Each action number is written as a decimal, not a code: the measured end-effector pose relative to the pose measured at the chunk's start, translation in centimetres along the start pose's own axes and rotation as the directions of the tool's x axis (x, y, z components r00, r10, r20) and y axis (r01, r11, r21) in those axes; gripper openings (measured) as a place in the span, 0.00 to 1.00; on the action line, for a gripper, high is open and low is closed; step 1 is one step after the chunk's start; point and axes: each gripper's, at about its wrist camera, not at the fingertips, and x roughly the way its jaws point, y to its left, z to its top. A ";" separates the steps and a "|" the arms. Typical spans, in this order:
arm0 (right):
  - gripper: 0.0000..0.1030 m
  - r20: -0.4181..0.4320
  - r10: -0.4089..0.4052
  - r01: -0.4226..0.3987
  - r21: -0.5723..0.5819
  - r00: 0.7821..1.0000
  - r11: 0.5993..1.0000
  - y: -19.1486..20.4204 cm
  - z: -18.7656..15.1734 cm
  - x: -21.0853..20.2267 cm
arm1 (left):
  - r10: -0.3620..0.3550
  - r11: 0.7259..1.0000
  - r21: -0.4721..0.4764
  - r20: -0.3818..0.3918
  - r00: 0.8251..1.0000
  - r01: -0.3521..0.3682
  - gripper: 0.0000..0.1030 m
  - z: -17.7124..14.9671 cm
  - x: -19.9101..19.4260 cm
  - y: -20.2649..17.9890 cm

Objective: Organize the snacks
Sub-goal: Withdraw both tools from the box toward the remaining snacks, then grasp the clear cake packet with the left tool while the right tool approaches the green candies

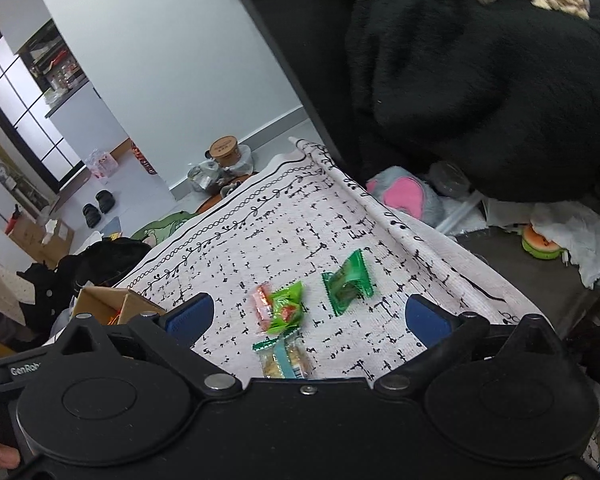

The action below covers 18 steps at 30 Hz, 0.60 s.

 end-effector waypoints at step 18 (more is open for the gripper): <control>1.00 -0.102 -0.018 0.026 0.080 0.995 0.996 -3.3 -0.5 3.8 | -0.018 0.998 -0.066 -0.096 0.995 0.012 0.97 -3.1 6.8 -3.3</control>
